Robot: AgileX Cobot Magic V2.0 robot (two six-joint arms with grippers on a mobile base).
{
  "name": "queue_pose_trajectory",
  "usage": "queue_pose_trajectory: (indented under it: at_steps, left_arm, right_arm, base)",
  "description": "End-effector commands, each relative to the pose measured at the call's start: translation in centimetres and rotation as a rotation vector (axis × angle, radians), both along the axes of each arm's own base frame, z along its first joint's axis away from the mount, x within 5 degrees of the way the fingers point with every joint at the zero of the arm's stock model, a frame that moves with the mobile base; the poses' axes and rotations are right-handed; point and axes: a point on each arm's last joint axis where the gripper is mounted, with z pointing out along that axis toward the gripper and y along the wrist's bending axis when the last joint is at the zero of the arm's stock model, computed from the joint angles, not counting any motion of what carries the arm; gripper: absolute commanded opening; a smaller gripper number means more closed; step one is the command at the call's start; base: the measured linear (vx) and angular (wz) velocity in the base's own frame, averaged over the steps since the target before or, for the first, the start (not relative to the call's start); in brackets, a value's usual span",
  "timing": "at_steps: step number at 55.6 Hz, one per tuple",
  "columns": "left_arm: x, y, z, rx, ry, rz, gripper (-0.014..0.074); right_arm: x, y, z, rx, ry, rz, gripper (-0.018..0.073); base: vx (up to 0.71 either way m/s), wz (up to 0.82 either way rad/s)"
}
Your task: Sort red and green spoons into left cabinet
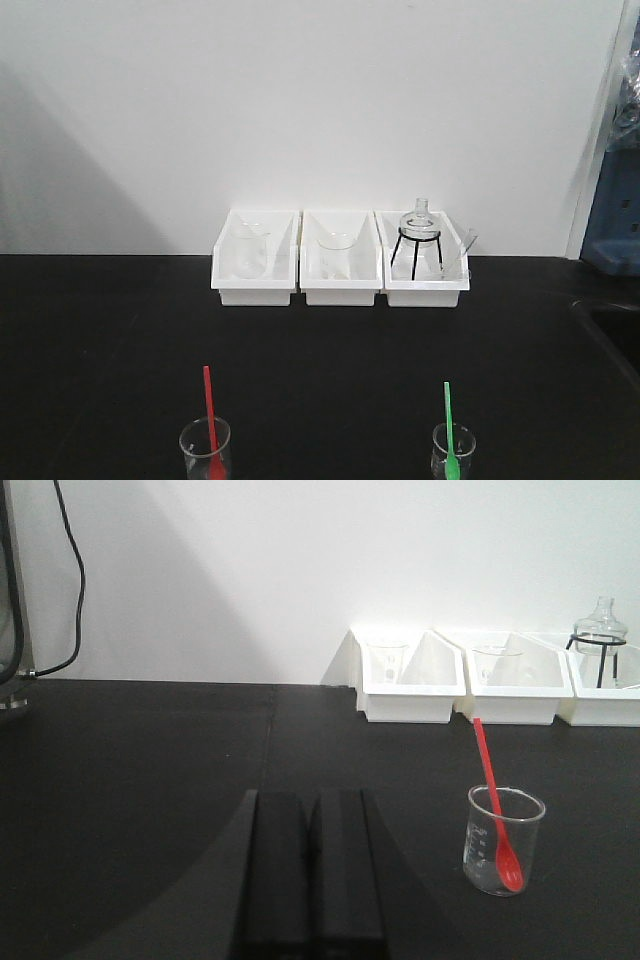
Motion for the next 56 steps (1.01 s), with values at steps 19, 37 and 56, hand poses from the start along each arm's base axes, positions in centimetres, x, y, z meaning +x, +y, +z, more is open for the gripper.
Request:
queue_pose_trajectory:
  at_steps: [19, 37, 56]
  left_arm:
    - [-0.15, -0.02, 0.86, -0.017, -0.091, -0.004, -0.0006]
    - [-0.15, -0.02, 0.86, -0.017, -0.091, -0.004, -0.0006]
    - [-0.15, -0.02, 0.88, -0.017, -0.092, -0.004, -0.0006]
  right_arm:
    - [0.11, 0.02, 0.4, -0.01, -0.07, 0.004, -0.0006]
    - [0.11, 0.02, 0.4, -0.01, -0.07, 0.004, -0.0006]
    - [0.11, -0.11, 0.42, -0.228, -0.063, 0.007, -0.0006]
  base:
    - [0.0, 0.0]
    - [0.0, 0.0]
    - [0.0, 0.0]
